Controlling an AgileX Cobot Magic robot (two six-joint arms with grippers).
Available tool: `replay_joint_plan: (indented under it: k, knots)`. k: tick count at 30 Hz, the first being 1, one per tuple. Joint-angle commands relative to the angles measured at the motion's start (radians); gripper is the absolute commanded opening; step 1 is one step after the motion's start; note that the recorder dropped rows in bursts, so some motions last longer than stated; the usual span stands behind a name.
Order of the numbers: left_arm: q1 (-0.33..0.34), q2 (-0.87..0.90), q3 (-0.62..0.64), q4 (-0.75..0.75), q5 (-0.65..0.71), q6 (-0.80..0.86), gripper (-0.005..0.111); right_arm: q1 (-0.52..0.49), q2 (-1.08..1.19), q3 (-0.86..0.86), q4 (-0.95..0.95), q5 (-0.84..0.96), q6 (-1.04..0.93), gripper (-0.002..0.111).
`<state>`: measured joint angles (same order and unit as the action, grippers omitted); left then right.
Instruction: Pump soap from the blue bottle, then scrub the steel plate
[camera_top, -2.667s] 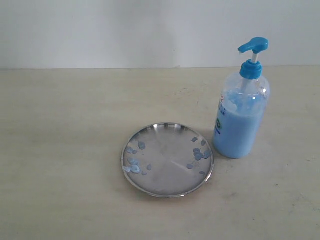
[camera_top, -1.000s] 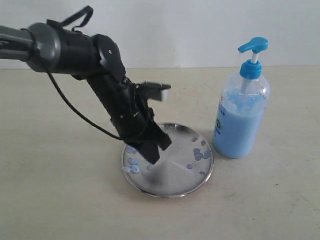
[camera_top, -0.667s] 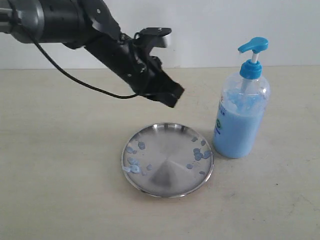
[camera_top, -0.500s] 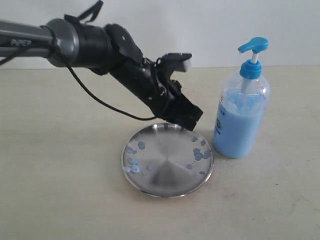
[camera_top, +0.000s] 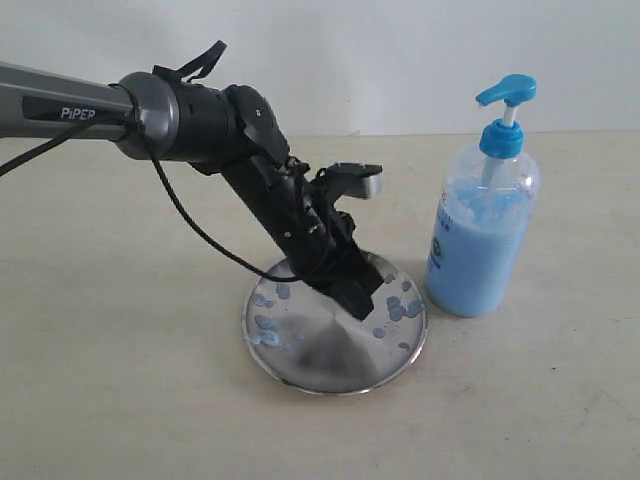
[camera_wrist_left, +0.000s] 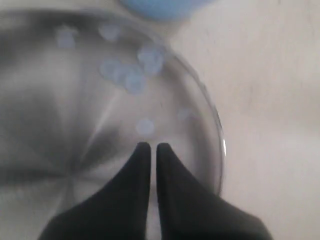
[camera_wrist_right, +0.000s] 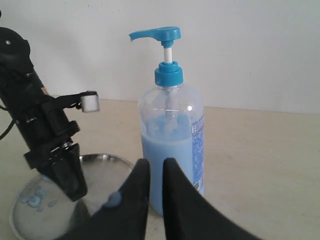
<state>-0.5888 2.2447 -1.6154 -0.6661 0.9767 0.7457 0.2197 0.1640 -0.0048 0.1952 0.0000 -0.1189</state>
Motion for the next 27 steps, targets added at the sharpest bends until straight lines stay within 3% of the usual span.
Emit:
replay_joint_plan:
  k: [1, 5, 7, 10, 13, 15, 18, 23, 25, 27]
  knots:
    - [0.0, -0.006, -0.003, 0.262, 0.162, -0.106, 0.004, -0.001, -0.003, 0.005, -0.005, -0.006, 0.005, 0.0]
    - [0.013, -0.029, -0.003, 0.566, 0.133, -0.299, 0.004, -0.001, -0.003, 0.005, -0.005, -0.006, 0.005, 0.0]
    - [0.029, -0.038, -0.003, 0.603, 0.051, -0.329, 0.004, -0.001, -0.003, 0.005, -0.005, -0.006, 0.005, 0.0]
    - [0.036, -0.036, -0.003, 0.506, -0.096, -0.267, 0.004, -0.001, -0.003, 0.005, -0.005, -0.006, 0.005, 0.0]
    - [0.029, -0.014, -0.003, 0.311, -0.193, -0.091, 0.004, -0.001, -0.003, 0.005, -0.005, -0.006, 0.005, 0.0]
    - [0.021, 0.002, -0.003, 0.152, -0.19, 0.058, 0.004, -0.001, -0.003, 0.005, -0.005, 0.0, 0.008, 0.0]
    - [0.019, 0.009, -0.003, 0.015, -0.069, 0.194, 0.004, -0.001, -0.003, 0.005, -0.005, 0.0, 0.008, 0.0]
    - [0.038, -0.039, -0.003, 0.056, 0.166, 0.153, 0.004, -0.001, -0.003, 0.005, -0.005, 0.0, 0.008, 0.0]
    - [0.05, -0.077, -0.003, 0.132, 0.152, 0.082, 0.004, -0.001, -0.003, 0.005, -0.005, 0.0, 0.008, 0.0]
    - [0.061, -0.124, -0.003, 0.218, 0.029, -0.023, 0.004, -0.001, -0.003, 0.005, -0.005, 0.0, 0.008, 0.0]
